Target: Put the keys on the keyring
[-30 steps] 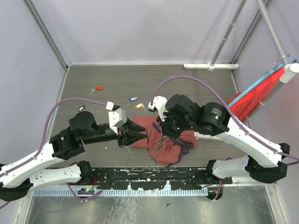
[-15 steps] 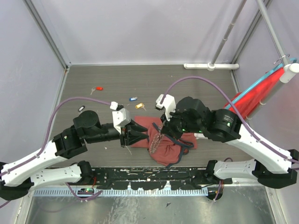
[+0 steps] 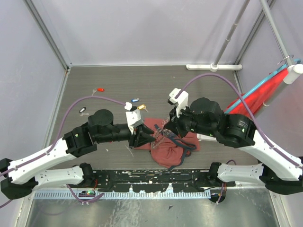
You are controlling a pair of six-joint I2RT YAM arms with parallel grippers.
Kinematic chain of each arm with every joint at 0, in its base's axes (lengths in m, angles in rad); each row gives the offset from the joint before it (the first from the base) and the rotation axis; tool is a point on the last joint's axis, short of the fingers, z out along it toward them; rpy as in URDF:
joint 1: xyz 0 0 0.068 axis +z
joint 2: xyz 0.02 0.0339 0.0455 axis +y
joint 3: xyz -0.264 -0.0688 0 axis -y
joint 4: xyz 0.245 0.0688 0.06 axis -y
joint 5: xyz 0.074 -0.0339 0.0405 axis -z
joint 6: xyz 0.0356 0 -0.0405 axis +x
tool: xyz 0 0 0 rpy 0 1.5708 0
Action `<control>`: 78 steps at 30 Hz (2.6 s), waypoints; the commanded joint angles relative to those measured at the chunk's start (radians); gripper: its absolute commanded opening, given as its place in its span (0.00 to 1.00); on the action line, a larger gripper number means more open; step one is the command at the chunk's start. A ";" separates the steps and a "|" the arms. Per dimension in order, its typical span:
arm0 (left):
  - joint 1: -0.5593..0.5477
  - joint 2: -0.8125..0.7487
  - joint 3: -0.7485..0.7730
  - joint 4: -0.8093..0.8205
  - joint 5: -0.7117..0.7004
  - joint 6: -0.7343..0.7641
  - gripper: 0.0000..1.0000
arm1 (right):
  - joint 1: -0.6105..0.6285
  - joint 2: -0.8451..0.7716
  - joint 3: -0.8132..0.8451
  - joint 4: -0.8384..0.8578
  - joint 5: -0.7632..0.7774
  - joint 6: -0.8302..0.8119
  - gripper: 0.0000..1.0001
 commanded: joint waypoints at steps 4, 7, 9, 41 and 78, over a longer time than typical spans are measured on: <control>-0.003 -0.022 0.045 0.022 -0.010 0.019 0.39 | 0.000 0.037 0.070 0.020 -0.040 -0.035 0.01; -0.002 -0.033 0.038 0.022 -0.028 0.024 0.40 | 0.001 0.068 0.104 -0.040 -0.039 -0.049 0.01; -0.003 -0.030 0.036 0.024 -0.026 0.021 0.40 | 0.000 0.068 0.106 -0.029 -0.032 -0.041 0.01; -0.016 0.045 0.033 0.029 -0.104 0.020 0.36 | 0.000 0.011 0.049 0.131 0.009 0.070 0.01; -0.017 0.038 0.084 0.028 0.178 0.099 0.28 | 0.000 0.067 0.092 -0.089 -0.394 -0.268 0.01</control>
